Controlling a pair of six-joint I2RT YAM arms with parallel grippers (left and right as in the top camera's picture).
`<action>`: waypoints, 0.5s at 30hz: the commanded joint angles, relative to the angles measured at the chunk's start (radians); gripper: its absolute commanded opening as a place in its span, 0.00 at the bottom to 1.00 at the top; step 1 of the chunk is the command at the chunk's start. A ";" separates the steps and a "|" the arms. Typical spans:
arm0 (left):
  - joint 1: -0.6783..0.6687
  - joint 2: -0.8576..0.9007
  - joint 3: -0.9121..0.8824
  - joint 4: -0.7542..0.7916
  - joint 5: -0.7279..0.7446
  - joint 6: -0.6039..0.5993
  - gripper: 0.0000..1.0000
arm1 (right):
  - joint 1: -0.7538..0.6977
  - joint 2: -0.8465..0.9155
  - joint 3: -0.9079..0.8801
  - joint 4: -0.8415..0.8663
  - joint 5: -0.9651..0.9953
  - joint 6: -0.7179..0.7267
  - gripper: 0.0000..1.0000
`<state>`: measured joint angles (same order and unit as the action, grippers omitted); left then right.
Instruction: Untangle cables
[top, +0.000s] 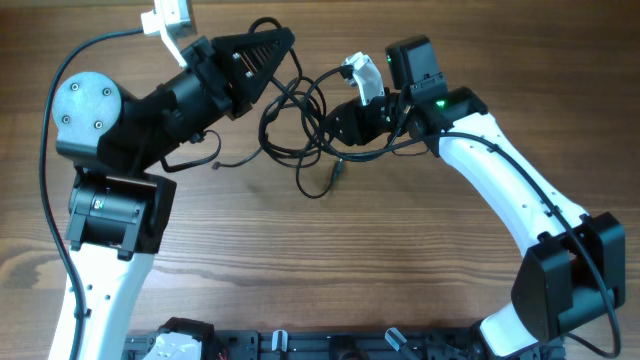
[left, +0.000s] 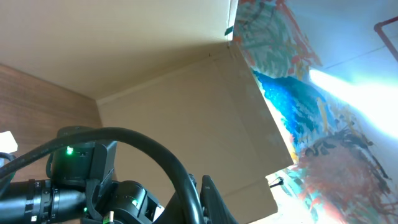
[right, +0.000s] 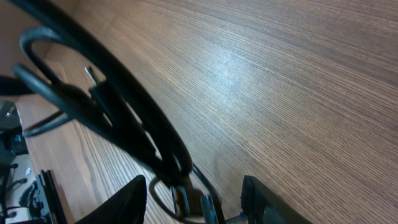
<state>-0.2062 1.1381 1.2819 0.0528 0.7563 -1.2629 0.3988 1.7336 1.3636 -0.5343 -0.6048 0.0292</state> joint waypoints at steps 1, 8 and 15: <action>0.008 -0.005 0.009 0.012 -0.021 -0.003 0.04 | 0.013 0.011 0.002 -0.002 0.006 0.000 0.50; 0.032 -0.005 0.009 -0.008 -0.151 0.053 0.04 | 0.009 0.011 0.002 -0.114 0.171 0.095 0.04; 0.125 0.003 0.009 -0.370 -0.369 0.258 0.04 | -0.026 0.011 0.002 -0.221 0.168 0.118 0.04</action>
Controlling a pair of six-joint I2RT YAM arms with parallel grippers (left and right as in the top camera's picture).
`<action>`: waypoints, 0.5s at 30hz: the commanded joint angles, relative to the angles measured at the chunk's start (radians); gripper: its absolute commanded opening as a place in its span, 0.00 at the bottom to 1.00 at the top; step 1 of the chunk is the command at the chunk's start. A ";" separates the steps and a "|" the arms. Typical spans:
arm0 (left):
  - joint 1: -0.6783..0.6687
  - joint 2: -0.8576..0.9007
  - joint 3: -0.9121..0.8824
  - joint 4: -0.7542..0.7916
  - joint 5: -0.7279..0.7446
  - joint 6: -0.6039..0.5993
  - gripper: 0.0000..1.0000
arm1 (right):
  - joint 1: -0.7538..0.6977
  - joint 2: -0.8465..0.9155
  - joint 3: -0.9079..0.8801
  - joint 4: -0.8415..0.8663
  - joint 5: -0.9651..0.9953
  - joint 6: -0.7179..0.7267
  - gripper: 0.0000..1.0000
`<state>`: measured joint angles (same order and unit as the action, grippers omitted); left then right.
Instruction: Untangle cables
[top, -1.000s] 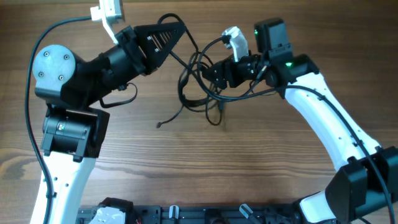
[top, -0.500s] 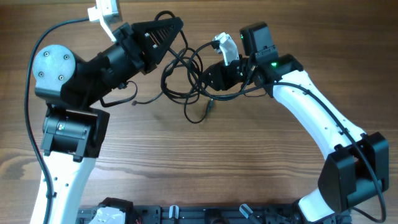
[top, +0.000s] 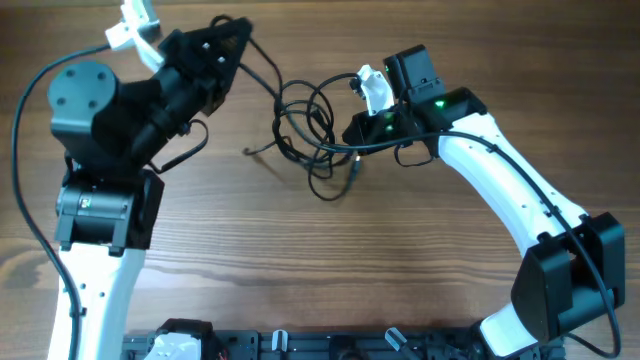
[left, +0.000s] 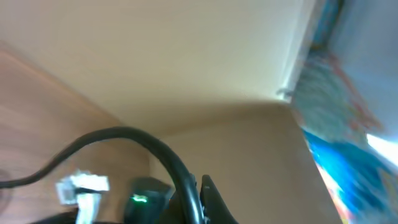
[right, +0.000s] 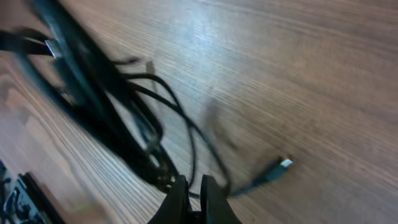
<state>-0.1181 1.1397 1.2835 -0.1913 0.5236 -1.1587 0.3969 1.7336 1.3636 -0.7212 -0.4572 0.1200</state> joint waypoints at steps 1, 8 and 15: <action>0.045 0.010 0.007 -0.176 -0.136 0.193 0.04 | -0.033 0.011 0.002 -0.047 0.028 0.043 0.04; 0.050 0.099 0.007 -0.394 0.079 0.566 0.04 | -0.075 0.009 0.003 -0.073 0.091 0.106 0.04; 0.050 0.120 0.007 -0.583 0.149 0.930 0.04 | -0.084 -0.011 0.006 -0.072 0.096 0.037 0.04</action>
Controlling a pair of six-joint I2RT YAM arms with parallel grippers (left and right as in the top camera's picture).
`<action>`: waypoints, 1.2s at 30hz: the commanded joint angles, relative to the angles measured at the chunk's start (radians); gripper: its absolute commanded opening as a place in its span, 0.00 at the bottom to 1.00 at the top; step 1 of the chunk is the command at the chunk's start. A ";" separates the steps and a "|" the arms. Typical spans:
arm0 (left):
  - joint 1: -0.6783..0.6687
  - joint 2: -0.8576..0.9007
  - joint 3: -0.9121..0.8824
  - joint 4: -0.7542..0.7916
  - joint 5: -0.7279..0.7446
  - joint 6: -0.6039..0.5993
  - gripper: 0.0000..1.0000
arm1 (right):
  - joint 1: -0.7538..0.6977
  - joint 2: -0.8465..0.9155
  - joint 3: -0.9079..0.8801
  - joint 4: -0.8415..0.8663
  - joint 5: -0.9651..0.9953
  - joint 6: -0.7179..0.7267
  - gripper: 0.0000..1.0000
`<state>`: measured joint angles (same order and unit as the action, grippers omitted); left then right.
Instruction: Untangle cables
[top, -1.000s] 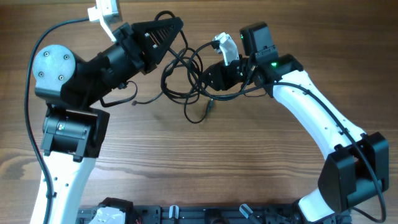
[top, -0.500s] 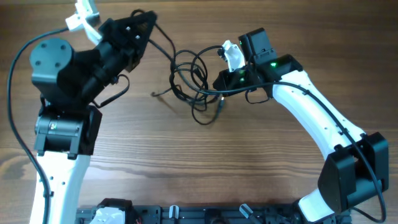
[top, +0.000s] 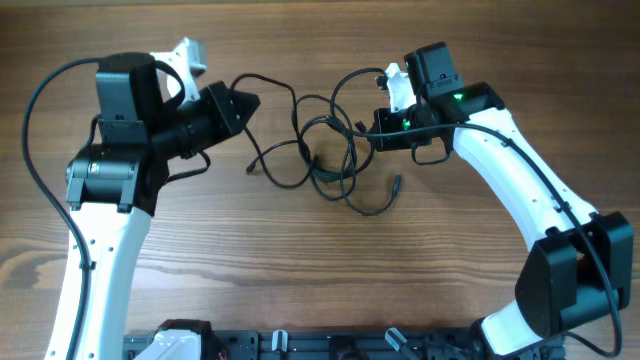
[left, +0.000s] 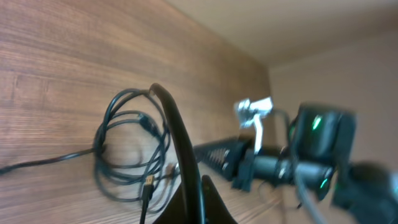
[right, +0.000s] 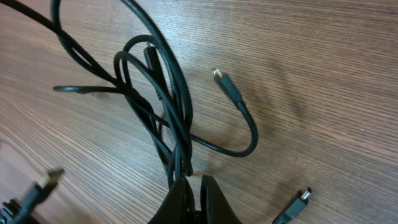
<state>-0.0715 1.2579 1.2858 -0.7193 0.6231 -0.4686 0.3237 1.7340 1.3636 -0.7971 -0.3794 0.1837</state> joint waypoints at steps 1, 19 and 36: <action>0.004 0.002 0.005 -0.076 0.049 0.272 0.04 | -0.017 -0.015 0.008 0.005 0.018 -0.027 0.04; 0.003 0.005 0.005 -0.228 -0.059 0.313 0.04 | 0.061 -0.034 0.015 0.031 0.293 0.237 0.19; 0.004 0.182 -0.011 -0.325 -0.304 0.125 0.04 | 0.112 0.071 0.015 0.190 0.063 -0.058 0.48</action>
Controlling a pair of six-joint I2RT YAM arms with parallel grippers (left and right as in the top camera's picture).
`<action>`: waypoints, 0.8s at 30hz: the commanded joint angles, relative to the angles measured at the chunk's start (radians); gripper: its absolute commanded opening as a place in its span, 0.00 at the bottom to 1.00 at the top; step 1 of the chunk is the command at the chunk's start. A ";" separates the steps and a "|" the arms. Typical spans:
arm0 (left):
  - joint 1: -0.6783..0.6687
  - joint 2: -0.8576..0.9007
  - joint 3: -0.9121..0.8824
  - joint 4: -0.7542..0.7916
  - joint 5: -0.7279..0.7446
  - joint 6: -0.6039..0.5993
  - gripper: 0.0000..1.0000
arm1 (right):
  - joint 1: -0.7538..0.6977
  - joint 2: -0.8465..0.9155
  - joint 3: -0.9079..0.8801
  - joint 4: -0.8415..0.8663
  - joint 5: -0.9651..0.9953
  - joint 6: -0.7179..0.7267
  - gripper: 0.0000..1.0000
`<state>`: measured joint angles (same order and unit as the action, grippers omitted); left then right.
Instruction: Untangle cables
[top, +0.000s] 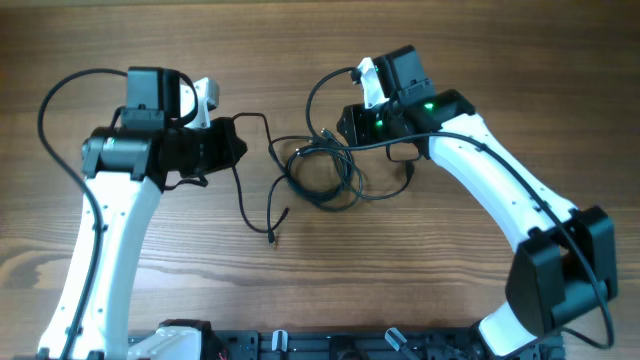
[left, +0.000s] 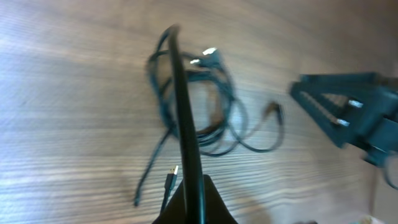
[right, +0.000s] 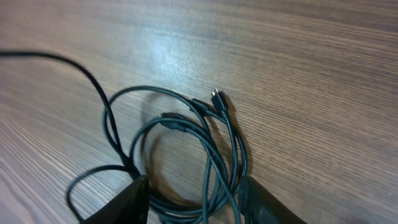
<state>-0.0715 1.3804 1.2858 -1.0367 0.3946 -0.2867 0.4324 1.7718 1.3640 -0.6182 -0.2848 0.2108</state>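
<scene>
A tangle of black cables (top: 322, 178) lies coiled at mid-table, also seen in the right wrist view (right: 186, 130) and the left wrist view (left: 211, 118). My left gripper (top: 238, 150) (left: 194, 199) is shut on one black cable (left: 180, 112) that runs from its jaws to the coil. A loose strand ends in a USB plug (top: 273, 238) (left: 171, 177) toward the front. My right gripper (top: 348, 122) (right: 196, 208) is open just above the coil's back edge, with strands lying between its fingers. A small plug (right: 216, 98) pokes out of the coil.
The wooden table (top: 450, 280) stretches around the coil. A black rail (top: 320, 345) runs along the front edge. The left arm's own supply cable (top: 50, 100) loops out at the far left.
My right gripper was shut on the cable bundle; it is now open and further left, and the bundle lies coiled on the table. My left gripper, still shut on its cable, sits nearer the front.
At first my left gripper held a cable at the back while the right stood open by the tangle. The right then shut on strands, and the two grippers stood farther apart with the tangle spread between them. Now the right has let go and one plug end lies free.
</scene>
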 joint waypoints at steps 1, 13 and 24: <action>0.004 0.086 -0.018 -0.008 -0.083 -0.070 0.04 | 0.003 0.039 0.015 0.016 -0.032 -0.117 0.48; 0.005 0.347 -0.109 0.079 -0.082 -0.140 0.04 | 0.074 0.196 0.015 0.121 0.066 -0.354 0.40; 0.004 0.352 -0.109 0.100 -0.082 -0.141 0.04 | 0.093 0.296 0.004 0.166 0.088 -0.401 0.28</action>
<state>-0.0715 1.7245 1.1828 -0.9428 0.3180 -0.4107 0.5213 2.0289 1.3640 -0.4511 -0.1928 -0.1669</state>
